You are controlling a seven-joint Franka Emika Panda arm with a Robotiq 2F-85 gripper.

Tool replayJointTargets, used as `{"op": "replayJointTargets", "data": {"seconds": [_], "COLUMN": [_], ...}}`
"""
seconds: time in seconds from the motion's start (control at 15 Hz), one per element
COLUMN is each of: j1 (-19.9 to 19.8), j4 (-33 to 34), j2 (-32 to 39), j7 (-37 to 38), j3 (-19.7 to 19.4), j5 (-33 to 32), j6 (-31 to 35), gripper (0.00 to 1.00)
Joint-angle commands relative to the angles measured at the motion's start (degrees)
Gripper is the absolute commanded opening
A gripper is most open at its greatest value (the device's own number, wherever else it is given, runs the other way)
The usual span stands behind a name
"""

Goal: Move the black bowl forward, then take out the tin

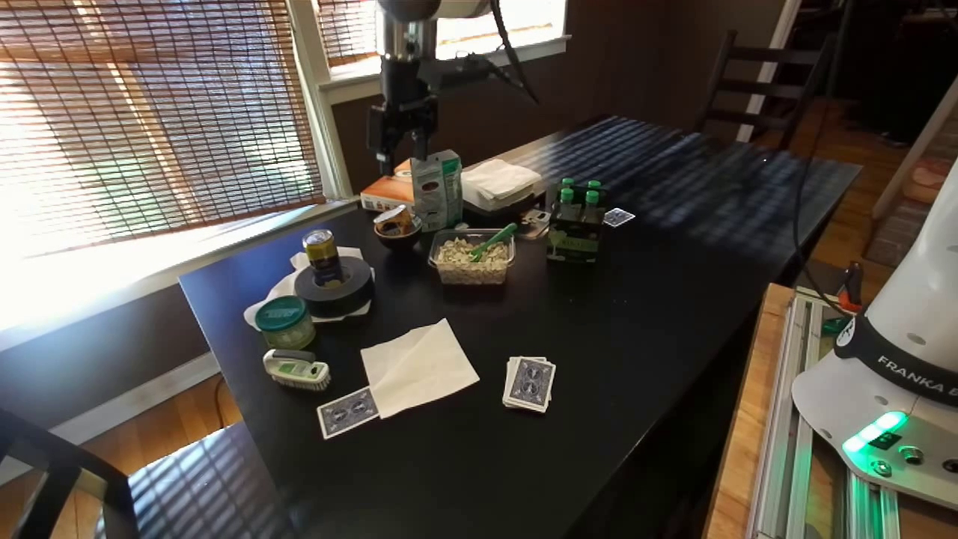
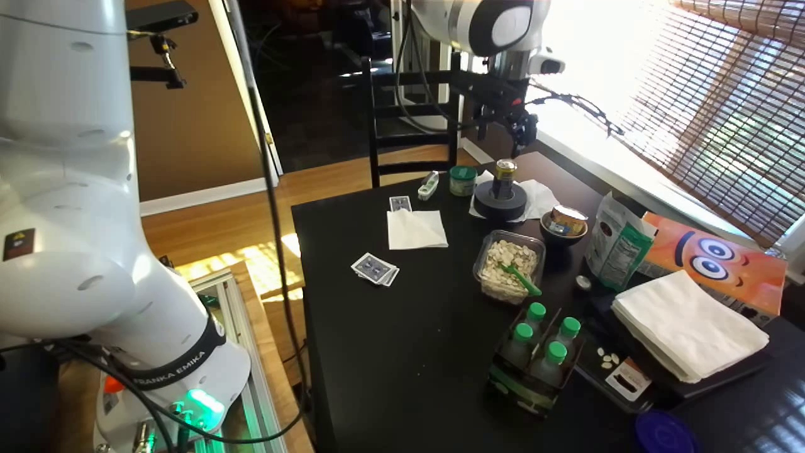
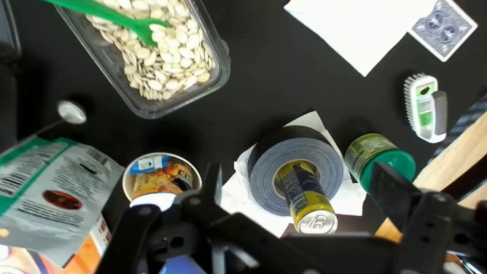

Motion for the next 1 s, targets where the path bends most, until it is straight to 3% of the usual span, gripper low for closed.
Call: {"op": "replayJointTargets", "data": {"seconds": [0.0, 0.13, 0.2, 0.27, 0.53, 0.67, 0.8, 0.93], "j1": [1.01, 1.05, 0.53, 0.58, 0.38, 2.09, 0.60, -2.86], "j4": [4.19, 5.91, 7.23, 2.72, 3.30, 3.31, 4.19, 4.87], "j2": [9.47, 14.07, 15.74, 11.63, 12.95, 14.41, 16.56, 19.07], "j7": [-5.26, -8.13, -8.45, -5.88, -6.08, -2.16, -3.82, -9.42], "j3": [0.37, -0.23, 0.12, 0.60, 0.63, -1.56, -0.51, 3.32], "j5": [-5.85, -9.67, -9.52, -8.00, -8.10, -9.95, -8.68, -6.31], "j6": [9.05, 13.07, 11.93, 12.05, 12.44, 17.66, 21.03, 25.36], "gripper": [1.00, 1.00, 1.00, 1.00, 1.00, 1.00, 1.00, 1.00]}}
